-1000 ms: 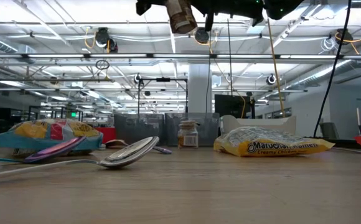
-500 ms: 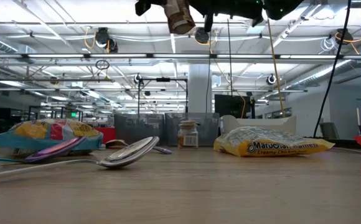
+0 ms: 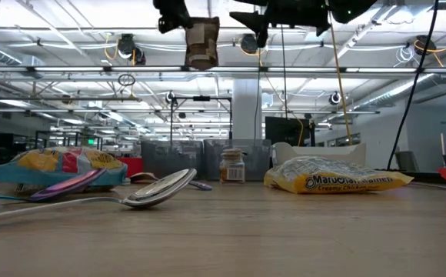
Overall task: Pick & Place Food Item
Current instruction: Put the orange seasoning pack into the white bin
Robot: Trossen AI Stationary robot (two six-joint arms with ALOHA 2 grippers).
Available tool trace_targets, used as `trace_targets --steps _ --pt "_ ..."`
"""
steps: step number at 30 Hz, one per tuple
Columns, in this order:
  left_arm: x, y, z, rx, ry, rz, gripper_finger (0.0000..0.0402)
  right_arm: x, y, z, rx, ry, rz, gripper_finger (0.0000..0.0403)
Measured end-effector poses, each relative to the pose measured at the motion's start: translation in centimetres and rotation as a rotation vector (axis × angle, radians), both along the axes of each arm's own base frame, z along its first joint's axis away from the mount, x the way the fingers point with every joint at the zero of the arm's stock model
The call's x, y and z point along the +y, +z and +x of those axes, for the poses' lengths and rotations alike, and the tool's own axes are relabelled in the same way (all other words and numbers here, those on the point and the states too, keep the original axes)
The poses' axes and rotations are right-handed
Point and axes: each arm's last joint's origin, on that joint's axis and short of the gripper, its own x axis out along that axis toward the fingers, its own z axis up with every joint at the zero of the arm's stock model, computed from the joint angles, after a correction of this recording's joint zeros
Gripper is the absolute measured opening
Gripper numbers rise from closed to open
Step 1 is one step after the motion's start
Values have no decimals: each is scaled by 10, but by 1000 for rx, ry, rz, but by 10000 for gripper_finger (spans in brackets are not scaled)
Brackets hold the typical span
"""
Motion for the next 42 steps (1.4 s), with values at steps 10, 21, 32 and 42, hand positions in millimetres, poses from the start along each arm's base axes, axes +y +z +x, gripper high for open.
trace_targets --steps 10,21,32,42 --pt "-1 -13 13 50 -21 -34 3 8 18 1 199 40 -167 187" --pt "-12 -15 27 36 -28 -12 2 6 2 14 254 64 -109 176" --pt "-19 -16 35 25 -22 -3 2 13 -3 21 268 88 -111 172" --pt "-30 -15 40 7 -53 -1 3 21 -10 33 284 81 -121 171"
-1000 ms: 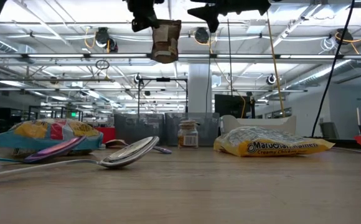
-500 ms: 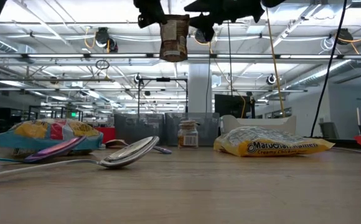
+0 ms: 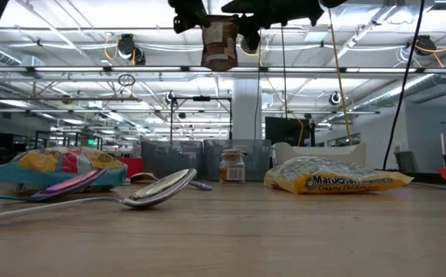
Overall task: Pick & Place Food Item
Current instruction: Put the orange seasoning pack into the white bin
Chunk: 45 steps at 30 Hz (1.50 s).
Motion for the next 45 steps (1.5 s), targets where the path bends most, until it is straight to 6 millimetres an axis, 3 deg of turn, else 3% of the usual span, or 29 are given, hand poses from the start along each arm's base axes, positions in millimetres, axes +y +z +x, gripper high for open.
trace_targets --steps 4,8,15,23,30,45 --pt "-2 0 1 1 1 -6 3 0 -5 2 29 -1 28 171" --pt "-2 -1 0 17 4 -14 2 1 2 1 8 23 38 171" --pt "-3 -2 -1 26 3 -17 3 -7 62 -27 38 -12 -56 171" --pt "-2 -1 -1 20 -10 -4 2 -26 84 -38 250 -147 -92 171" --pt "1 -1 -3 24 1 -5 3 -32 70 -18 524 -366 -248 171" --pt "17 -3 -7 41 50 41 3 -1 75 1 412 -147 -176 171"
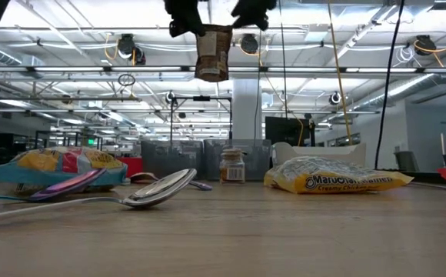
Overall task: Pick & Place Food Item
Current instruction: Put the orange seasoning pack into the white bin
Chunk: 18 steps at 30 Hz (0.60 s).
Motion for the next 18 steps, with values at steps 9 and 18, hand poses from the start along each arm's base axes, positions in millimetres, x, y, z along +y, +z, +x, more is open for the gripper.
trace_targets --steps 9,18 --pt "5 -5 4 3 2 -1 4 -2 -13 18 4 9 22 171" --pt "5 -4 3 7 7 -6 3 -5 -20 28 -10 39 47 171"
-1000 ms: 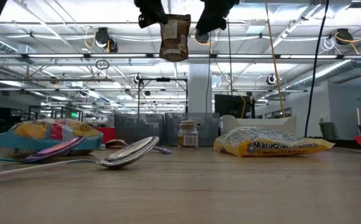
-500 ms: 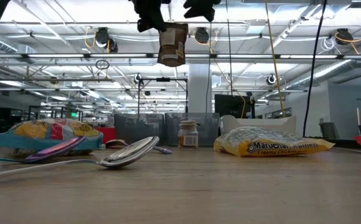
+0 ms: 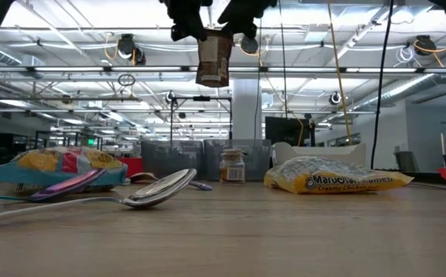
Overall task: Pick & Place Food Item
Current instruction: Put the orange seasoning pack into the white bin
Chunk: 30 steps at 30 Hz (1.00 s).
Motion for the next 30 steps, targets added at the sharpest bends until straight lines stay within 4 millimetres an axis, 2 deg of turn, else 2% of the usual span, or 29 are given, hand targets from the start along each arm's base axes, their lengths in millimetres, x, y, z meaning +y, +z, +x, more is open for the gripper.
trace_targets --steps 5,18,22,27,30 --pt "0 0 0 -3 -1 1 3 0 -3 0 14 1 5 163" --pt "1 3 4 -66 -25 -20 3 0 -4 -1 27 3 6 109" --pt "1 3 3 -64 -24 -20 5 0 -4 0 27 3 4 76" --pt "1 3 3 -64 -24 -21 5 0 -4 -1 27 9 -4 12" --pt "1 3 3 -64 -21 -23 7 0 -4 0 27 13 -16 6"
